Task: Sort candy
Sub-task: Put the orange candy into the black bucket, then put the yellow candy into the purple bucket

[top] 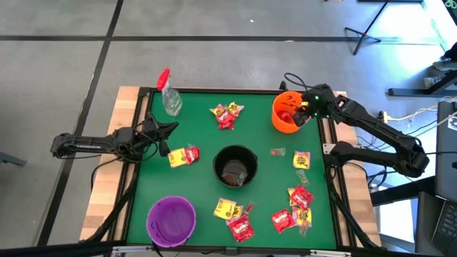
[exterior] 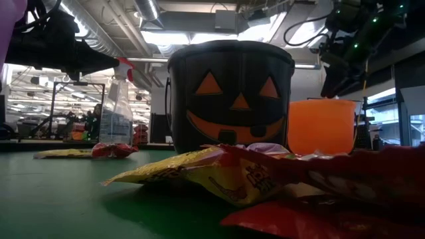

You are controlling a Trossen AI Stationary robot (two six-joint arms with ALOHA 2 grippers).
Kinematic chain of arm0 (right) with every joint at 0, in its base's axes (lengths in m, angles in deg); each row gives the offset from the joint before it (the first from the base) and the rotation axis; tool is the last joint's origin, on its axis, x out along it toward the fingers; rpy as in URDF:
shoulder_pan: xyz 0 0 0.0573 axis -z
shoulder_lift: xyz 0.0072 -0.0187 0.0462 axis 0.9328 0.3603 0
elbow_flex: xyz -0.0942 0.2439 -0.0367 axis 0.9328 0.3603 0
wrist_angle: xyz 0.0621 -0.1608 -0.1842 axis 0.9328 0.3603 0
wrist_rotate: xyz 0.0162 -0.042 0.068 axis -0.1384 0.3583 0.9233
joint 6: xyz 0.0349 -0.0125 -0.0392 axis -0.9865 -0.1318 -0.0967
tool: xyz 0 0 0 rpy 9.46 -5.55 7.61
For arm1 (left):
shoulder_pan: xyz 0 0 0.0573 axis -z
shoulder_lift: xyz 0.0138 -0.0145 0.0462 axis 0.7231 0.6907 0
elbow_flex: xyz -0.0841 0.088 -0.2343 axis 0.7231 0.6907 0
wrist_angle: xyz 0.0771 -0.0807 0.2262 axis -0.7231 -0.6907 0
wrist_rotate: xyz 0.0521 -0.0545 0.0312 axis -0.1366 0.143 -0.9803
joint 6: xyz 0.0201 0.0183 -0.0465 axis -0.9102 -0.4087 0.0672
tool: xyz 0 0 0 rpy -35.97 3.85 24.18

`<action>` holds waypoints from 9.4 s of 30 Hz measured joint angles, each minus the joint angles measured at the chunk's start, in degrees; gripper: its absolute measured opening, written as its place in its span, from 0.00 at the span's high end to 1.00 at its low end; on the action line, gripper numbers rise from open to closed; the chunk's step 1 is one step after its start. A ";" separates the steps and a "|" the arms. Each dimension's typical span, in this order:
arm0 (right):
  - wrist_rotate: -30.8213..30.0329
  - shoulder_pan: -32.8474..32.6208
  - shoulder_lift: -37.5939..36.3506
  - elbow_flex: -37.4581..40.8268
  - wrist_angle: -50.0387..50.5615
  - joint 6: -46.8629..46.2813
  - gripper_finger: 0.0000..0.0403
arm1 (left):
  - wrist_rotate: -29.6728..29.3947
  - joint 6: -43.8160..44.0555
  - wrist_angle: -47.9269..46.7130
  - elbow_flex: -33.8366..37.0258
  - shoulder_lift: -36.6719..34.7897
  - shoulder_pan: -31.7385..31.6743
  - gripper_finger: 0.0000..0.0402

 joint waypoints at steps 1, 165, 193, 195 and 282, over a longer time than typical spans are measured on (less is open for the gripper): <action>1.32 0.00 -0.30 0.00 -0.15 0.37 0.55 | 0.00 0.02 0.00 0.01 0.00 0.00 1.00; 5.81 -48.06 20.86 -7.76 -39.02 2.94 0.96 | 0.00 0.02 0.00 -0.01 0.00 0.01 1.00; 9.38 -48.06 38.90 -24.22 -14.16 6.88 0.96 | 0.00 0.02 0.00 0.01 0.02 0.01 1.00; 9.38 -48.06 40.50 -26.41 -12.34 7.97 0.96 | 0.00 0.00 -0.01 -0.01 0.02 0.01 1.00; -0.28 -49.59 13.63 -2.16 9.44 -24.68 0.78 | 0.10 5.04 1.39 -0.01 0.00 0.01 1.00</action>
